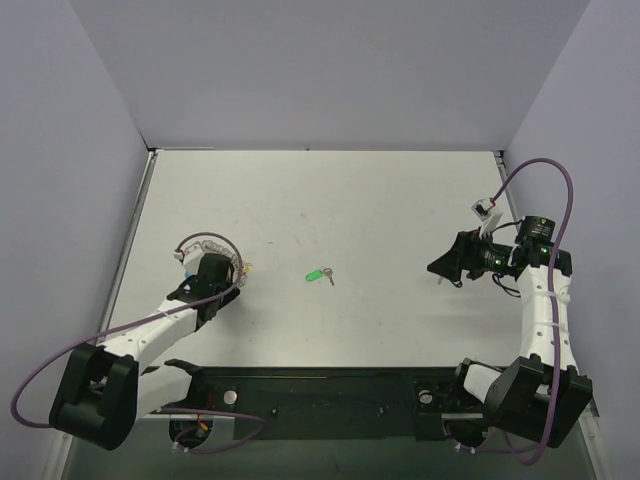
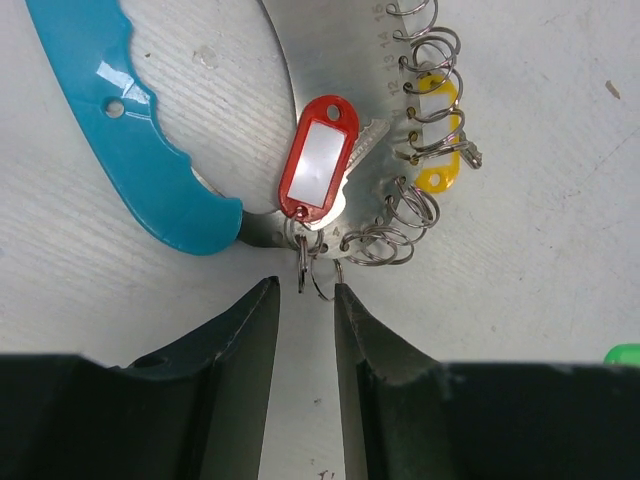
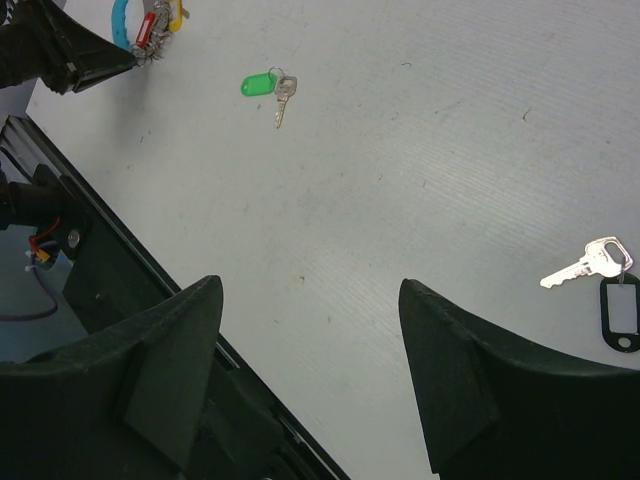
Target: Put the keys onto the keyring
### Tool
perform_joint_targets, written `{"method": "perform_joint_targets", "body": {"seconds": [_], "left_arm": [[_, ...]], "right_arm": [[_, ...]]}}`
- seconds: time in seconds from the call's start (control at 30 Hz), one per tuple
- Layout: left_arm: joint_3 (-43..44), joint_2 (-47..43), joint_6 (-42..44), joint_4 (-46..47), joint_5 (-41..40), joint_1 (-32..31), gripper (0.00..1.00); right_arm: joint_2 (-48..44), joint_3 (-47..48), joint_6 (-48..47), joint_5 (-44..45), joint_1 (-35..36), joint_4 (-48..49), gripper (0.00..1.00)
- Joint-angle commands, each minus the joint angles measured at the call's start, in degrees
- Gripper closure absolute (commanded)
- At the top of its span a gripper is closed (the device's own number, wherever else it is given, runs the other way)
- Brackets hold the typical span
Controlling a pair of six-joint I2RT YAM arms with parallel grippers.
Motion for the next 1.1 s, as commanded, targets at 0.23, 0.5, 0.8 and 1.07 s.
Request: {"method": "perform_joint_targets", "body": {"seconds": [0.23, 0.5, 0.8, 1.07], "left_arm": [[-3.61, -12.47, -2.96, -2.08, 5.08, 0.15, 0.61], [-4.14, -9.05, -3.93, 2.14, 6.06, 0.06, 0.62], [-4.14, -6.24, 1.25, 2.06, 0.87, 0.06, 0.63], [-2.65, -2.11, 3.10, 3.99, 1.13, 0.24, 0.63]], "right_arm": [[0.88, 1.30, -1.99, -2.92, -0.43, -1.81, 0.34], [0.70, 1.38, -2.34, -3.01, -0.43, -2.34, 0.34], [0.88, 1.56, -2.60, -3.18, -0.51, -2.52, 0.34], [0.88, 1.74, -2.95, -3.10, -0.51, -2.87, 0.34]]}}
